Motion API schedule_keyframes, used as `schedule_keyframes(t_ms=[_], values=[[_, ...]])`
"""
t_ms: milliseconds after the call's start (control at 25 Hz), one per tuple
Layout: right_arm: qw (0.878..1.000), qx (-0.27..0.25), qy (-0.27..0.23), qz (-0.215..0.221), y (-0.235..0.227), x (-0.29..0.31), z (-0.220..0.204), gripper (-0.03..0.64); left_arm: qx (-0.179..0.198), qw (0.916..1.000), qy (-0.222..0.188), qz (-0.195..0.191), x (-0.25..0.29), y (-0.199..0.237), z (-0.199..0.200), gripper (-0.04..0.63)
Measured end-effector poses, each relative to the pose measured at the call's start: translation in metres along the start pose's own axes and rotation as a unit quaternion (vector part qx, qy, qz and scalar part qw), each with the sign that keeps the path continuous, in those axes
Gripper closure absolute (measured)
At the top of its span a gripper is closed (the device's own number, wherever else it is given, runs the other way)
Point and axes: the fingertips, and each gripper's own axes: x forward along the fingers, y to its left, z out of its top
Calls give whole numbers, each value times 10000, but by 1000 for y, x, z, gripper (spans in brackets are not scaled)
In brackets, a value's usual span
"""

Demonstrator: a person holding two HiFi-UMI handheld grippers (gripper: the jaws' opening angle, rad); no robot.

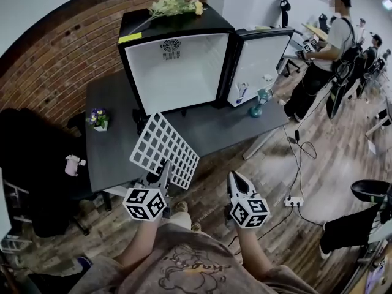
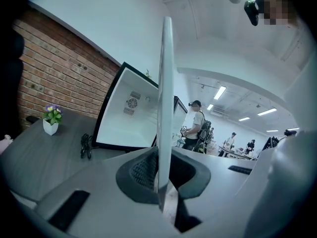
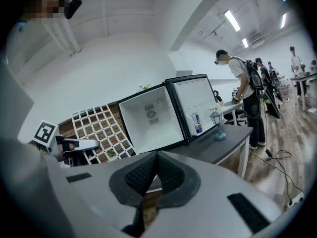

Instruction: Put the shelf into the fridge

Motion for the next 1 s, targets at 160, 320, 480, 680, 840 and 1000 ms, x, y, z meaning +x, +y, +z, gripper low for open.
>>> schedule_keyframes(t_ms=[160,320,480,680,840,1000], values=[[10000,9,43,16,-8,14,1,618,-61,10000,-42,2,16,5,6,549],[10000,-13,61,2,-20,33,8,618,-98,9999,-114,-7,38,12,15,548],[9999,-66,95,48,-28,59,18,618,-169,9997,-160,-25,63,20,23,548],[9995,-129,226,153,-34,99,26,618,-336,9993,-162,28,96,37,31,548],[9992,-161,328,188,-45,132,38,617,-379,9992,-120,98,125,51,40,548],[9989,-208,371,200,-54,162,55,617,-429,9989,-94,158,151,66,53,548]])
